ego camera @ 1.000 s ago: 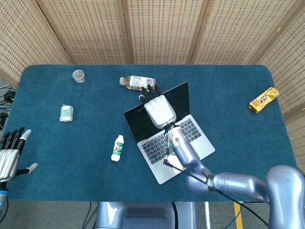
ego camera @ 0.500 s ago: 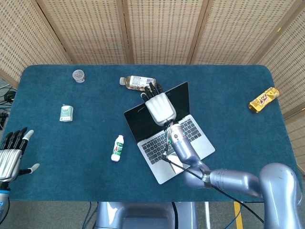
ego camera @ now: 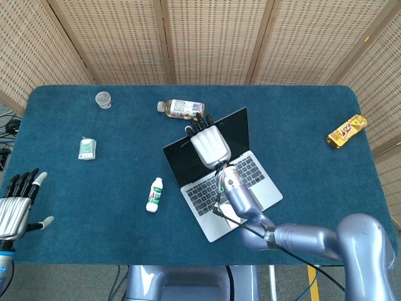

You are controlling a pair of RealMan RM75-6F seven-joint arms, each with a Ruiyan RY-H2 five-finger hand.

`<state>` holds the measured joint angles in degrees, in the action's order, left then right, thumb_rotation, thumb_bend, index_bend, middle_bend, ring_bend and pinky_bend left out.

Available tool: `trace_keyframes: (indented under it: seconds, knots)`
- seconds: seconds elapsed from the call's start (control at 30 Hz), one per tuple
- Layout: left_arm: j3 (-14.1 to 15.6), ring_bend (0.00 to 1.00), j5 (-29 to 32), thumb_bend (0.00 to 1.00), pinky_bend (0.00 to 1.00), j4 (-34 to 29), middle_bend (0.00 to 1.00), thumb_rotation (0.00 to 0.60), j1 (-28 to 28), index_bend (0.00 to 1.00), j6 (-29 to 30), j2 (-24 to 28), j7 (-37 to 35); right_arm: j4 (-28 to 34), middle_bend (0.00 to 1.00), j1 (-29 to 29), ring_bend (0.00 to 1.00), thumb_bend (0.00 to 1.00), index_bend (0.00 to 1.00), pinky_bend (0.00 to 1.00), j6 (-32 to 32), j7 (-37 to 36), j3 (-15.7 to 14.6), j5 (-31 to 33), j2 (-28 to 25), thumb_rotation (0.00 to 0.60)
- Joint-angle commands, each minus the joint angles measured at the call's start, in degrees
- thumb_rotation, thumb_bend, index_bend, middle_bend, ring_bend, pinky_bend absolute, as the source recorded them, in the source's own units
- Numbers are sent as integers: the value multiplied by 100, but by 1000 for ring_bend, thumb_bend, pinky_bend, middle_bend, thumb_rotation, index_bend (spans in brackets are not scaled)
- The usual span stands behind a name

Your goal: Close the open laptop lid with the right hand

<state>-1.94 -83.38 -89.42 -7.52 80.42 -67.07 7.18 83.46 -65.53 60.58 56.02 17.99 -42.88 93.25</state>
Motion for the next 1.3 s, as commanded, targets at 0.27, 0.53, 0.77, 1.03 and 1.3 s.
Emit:
trace_keyframes:
  seconds: [0.27,0.53,0.77,1.03,1.3]
  knots:
    - [34,0,-75,0,0,-6,0,600,-13,0,10,-12,16,-133,209,-66,90,1000,261,132,104,69,-131,-12,88,600]
    - [63,0,-132,0,0,-20,0,600,-18,0,19,-11,9,-99,293,-105,157,1000,343,157,317,250,-196,-90,100,600]
    - [85,0,-174,0,0,-29,0,600,-25,0,23,-13,11,-7,320,-116,175,1000,371,168,409,405,-219,3,78,600]
    - [104,0,-195,0,0,-39,0,600,-38,0,4,-28,47,132,328,-114,179,1000,381,190,550,677,-249,170,1,600]
    - [118,0,-208,0,0,-52,0,600,-48,0,-9,-39,80,400,320,-90,179,1000,381,190,730,969,-274,404,-153,600]
